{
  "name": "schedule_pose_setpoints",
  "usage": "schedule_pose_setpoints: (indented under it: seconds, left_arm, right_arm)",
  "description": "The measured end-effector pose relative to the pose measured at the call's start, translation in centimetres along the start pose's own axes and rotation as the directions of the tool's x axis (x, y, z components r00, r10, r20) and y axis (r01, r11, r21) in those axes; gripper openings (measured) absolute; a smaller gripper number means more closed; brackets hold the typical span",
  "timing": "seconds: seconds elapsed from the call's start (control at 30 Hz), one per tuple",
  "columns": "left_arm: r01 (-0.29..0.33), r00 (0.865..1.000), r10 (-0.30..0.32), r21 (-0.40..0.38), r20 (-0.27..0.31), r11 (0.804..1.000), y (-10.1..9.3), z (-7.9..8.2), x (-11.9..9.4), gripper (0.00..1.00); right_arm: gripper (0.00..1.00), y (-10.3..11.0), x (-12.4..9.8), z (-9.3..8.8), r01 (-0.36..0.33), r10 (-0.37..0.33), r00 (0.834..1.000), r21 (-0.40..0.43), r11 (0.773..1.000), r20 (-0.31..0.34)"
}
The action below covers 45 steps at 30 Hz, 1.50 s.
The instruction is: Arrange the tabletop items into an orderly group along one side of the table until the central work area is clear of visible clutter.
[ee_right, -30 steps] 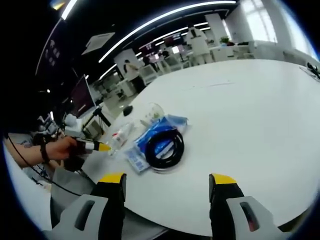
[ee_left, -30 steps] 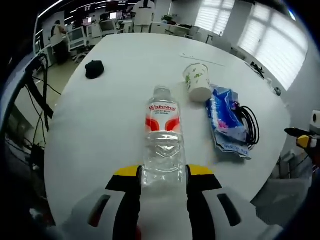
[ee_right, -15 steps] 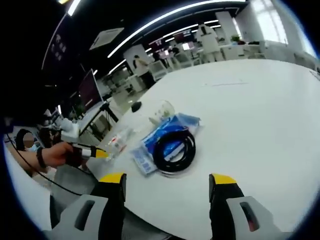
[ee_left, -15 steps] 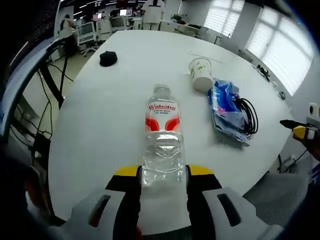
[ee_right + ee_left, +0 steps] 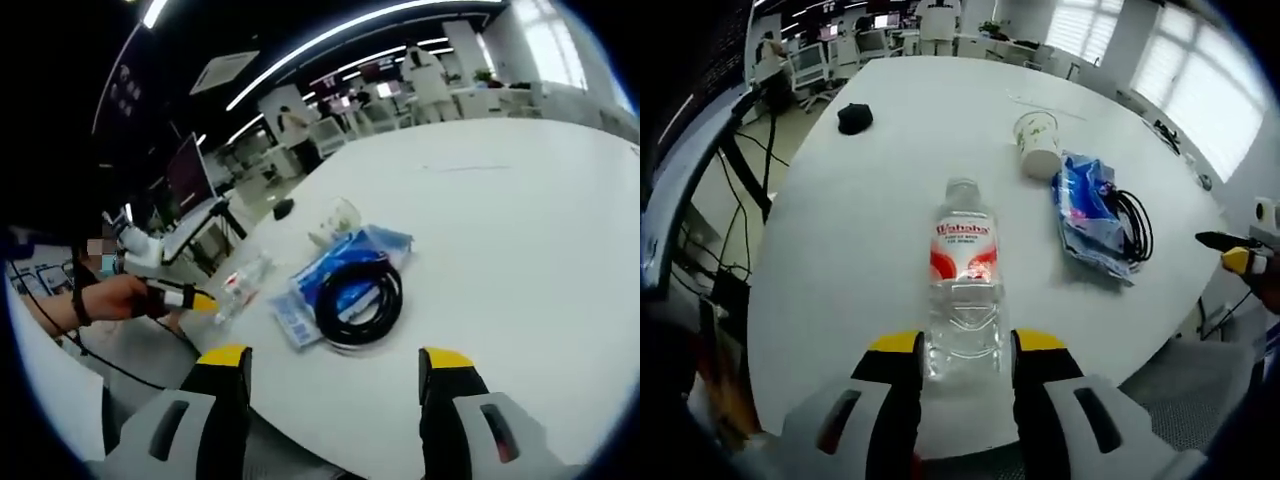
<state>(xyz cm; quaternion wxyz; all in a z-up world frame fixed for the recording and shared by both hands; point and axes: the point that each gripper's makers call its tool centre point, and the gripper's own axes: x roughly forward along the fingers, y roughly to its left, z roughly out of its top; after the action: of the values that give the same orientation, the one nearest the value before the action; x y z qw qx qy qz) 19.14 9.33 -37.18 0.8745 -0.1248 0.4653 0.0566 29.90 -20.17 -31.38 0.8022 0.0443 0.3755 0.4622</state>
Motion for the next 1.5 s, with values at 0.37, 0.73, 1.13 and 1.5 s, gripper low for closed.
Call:
schedule_pose_setpoints:
  seconds: [0.37, 0.73, 1.13, 1.5]
  left_arm:
    - [0.014, 0.999, -0.016, 0.045, 0.032, 0.999, -1.0, 3.6, 0.4, 0.38]
    - [0.045, 0.997, -0.046, 0.022, 0.057, 0.999, -1.2, 7.4, 1.5, 0.4]
    - [0.021, 0.996, -0.015, 0.072, -0.082, 0.997, -0.7, 5.8, 4.7, 0.43]
    - [0.025, 0.983, -0.007, 0.094, -0.182, 0.995, -0.9, 4.7, 6.8, 0.49]
  right_arm:
    - [0.69, -0.6, -0.7, 0.0, 0.008, -0.008, 1.0, 0.004, 1.0, 0.002]
    - [0.69, -1.9, -1.7, -0.2, 0.028, -0.028, 1.0, 0.027, 0.999, 0.013]
    - [0.69, -2.4, -2.0, 0.0, 0.042, -0.043, 0.999, 0.041, 0.998, 0.019]
    - [0.69, -3.2, -2.5, -0.2, 0.052, -0.054, 0.998, 0.07, 0.996, 0.023]
